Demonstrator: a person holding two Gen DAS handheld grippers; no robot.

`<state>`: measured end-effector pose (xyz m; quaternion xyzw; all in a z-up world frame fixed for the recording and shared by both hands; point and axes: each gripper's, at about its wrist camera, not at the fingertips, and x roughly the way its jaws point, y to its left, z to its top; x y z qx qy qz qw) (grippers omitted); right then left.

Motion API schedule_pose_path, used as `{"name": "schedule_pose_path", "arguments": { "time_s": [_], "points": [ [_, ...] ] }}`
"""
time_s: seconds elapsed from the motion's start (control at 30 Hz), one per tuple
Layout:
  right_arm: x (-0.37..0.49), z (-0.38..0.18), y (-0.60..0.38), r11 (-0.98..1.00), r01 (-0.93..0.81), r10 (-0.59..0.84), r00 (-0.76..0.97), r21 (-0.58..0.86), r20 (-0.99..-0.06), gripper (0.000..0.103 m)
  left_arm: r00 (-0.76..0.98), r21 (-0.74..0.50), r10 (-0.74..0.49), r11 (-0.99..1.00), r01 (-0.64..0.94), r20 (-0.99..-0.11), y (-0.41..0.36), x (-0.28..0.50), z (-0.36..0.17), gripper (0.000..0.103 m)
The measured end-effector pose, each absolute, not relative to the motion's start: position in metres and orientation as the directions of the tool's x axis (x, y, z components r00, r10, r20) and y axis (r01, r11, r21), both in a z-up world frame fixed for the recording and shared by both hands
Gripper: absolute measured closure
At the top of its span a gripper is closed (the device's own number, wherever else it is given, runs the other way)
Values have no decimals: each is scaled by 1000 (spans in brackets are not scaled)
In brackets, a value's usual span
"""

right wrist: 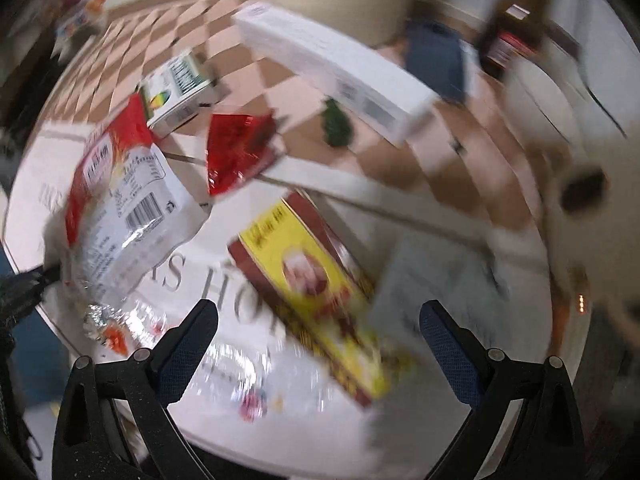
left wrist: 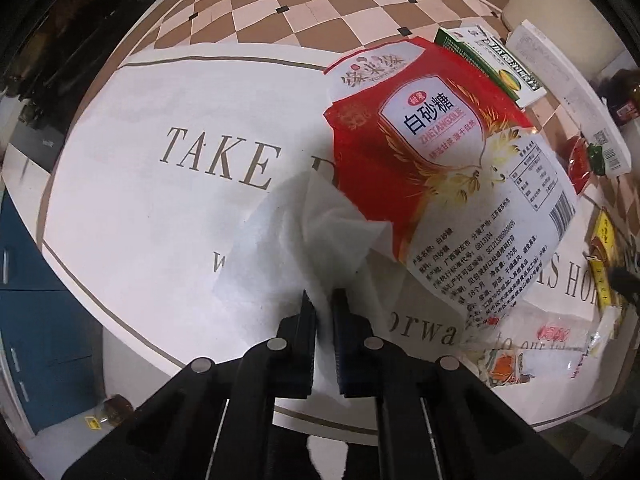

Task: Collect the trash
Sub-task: 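Grasp the white tissue with the left tool while the right tool grasps the yellow seasoning box, then carry both items down to the floor bin and open both tools over it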

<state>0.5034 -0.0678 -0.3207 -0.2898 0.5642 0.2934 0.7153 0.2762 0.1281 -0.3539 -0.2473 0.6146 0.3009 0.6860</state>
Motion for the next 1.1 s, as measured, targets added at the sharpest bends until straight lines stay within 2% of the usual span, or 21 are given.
{"name": "schedule_pose_path", "arguments": {
  "time_s": [0.07, 0.13, 0.2, 0.33, 0.47, 0.67, 0.7, 0.83, 1.1],
  "points": [
    [508, -331, -52, 618, -778, 51, 180, -110, -982, 5, 51, 55, 130, 697, -715, -990, 125, 275, -348, 100],
    [514, -345, -37, 561, -820, 10, 147, -117, -989, 28, 49, 77, 160, 689, -721, -986, 123, 270, -337, 100],
    [519, -349, -30, 551, -827, 7, 144, -116, -990, 34, 43, 104, 195, 681, -725, -980, 121, 265, -323, 100],
    [526, -324, -28, 598, -801, 138, 134, -25, -981, 35, 39, 187, 323, 639, -746, -946, 119, 253, -279, 100],
    [524, -288, -30, 643, -766, 255, 211, 3, -944, 35, 81, 200, 401, 611, -766, -913, 122, 242, -243, 100],
    [493, -230, -47, 713, -701, 396, 389, 11, -832, 36, 173, 160, 445, 616, -771, -879, 134, 219, -201, 101],
    [487, -220, -52, 722, -691, 412, 419, 10, -809, 36, 188, 154, 450, 621, -768, -873, 136, 224, -207, 101],
    [453, -184, -59, 761, -648, 452, 535, -4, -714, 36, 262, 122, 459, 652, -749, -849, 144, 247, -211, 101],
    [351, -109, -100, 832, -545, 489, 637, 100, -596, 36, 436, 77, 445, 763, -641, -782, 120, 192, -166, 101]
  ]
}}
